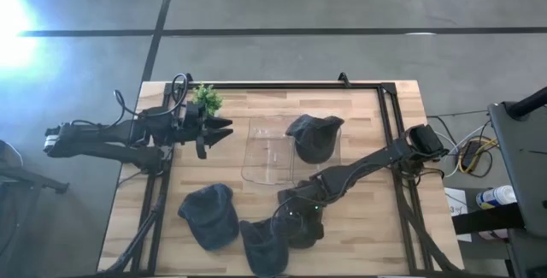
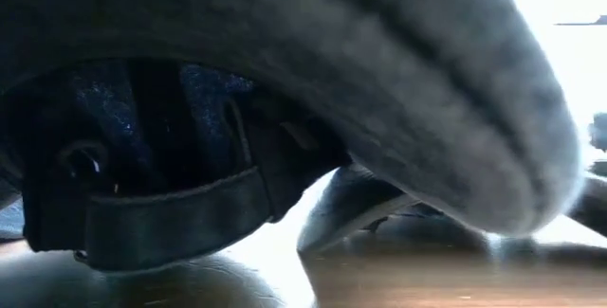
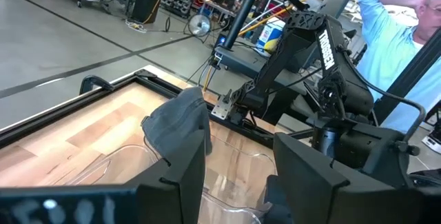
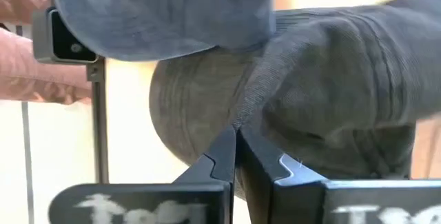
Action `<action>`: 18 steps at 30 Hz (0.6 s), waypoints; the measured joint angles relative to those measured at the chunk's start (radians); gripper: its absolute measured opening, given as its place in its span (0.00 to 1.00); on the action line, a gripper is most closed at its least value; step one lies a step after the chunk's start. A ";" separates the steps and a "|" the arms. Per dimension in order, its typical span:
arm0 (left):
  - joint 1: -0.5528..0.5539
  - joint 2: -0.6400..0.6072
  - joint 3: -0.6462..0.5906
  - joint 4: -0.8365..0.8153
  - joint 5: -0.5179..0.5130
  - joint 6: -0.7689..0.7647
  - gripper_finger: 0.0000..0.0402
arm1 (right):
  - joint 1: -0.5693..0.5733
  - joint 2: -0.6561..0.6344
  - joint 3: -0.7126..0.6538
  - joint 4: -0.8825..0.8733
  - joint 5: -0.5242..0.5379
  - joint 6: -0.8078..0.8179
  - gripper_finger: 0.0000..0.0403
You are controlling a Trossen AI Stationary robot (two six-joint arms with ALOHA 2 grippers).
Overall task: Pick & Place hat
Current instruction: Put the black cap into the right transparent bin
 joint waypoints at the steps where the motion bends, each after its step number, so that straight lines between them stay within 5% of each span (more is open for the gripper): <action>1: 0.000 0.000 0.000 0.000 0.000 0.000 0.41 | 0.006 -0.001 0.000 -0.004 -0.001 0.006 0.02; 18: 0.000 0.000 -0.003 0.000 0.000 0.002 0.41 | 0.092 -0.003 -0.010 -0.189 -0.060 0.091 0.02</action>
